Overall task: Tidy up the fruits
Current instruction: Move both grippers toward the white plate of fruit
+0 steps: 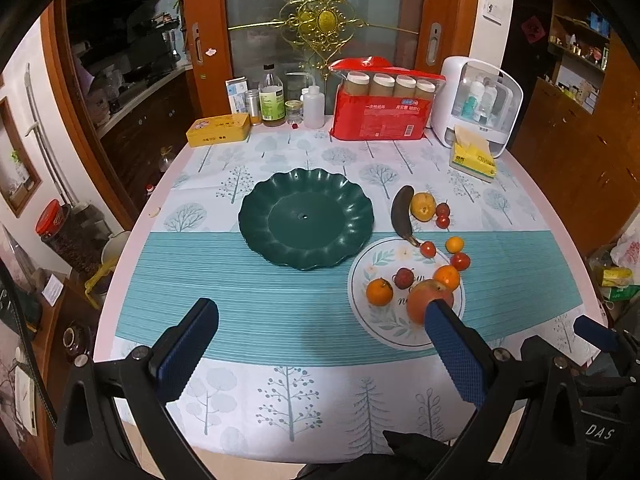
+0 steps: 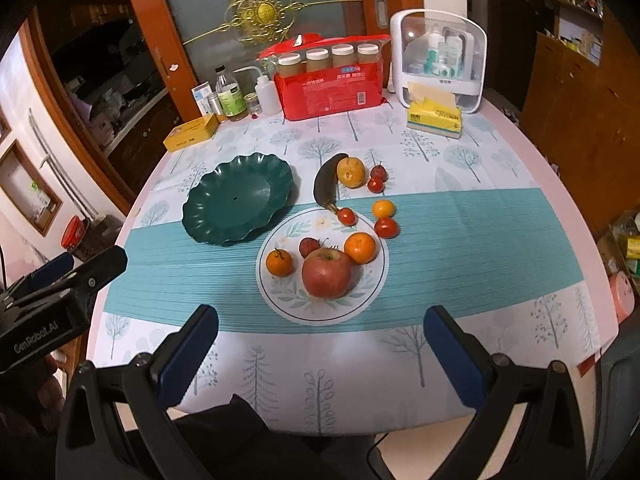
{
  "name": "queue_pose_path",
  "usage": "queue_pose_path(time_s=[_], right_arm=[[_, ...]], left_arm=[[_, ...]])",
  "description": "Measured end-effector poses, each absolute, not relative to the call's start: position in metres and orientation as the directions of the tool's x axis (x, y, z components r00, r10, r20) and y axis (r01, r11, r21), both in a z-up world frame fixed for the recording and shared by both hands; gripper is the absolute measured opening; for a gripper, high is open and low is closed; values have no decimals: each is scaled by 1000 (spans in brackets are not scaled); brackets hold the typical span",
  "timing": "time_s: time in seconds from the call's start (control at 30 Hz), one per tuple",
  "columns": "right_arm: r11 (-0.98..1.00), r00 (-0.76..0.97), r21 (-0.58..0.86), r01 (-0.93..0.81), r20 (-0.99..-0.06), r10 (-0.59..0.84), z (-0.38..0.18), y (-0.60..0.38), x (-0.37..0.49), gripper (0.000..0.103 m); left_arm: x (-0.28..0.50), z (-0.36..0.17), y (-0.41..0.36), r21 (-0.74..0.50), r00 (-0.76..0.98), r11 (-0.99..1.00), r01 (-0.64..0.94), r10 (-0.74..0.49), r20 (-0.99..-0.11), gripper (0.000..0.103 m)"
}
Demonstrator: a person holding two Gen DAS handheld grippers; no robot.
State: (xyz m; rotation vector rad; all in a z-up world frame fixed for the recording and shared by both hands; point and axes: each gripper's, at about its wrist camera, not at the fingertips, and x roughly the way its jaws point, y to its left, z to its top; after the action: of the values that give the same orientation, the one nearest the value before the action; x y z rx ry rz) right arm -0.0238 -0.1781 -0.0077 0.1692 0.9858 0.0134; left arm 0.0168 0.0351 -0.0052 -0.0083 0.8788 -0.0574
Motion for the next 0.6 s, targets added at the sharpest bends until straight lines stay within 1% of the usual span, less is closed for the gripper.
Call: queue_pose_path(time_s=[0.23,0.6], right_arm=[[977,565,173,122,-821,75,-11,-166,-30,103],[982,588,150,112,-807,56,-18,-153,-27,103]], left_arm=[[20,-11,56,-44,621,996,75,-81,-780,102],[43,-38,61,-72,550,988,136,-135,-824,102]])
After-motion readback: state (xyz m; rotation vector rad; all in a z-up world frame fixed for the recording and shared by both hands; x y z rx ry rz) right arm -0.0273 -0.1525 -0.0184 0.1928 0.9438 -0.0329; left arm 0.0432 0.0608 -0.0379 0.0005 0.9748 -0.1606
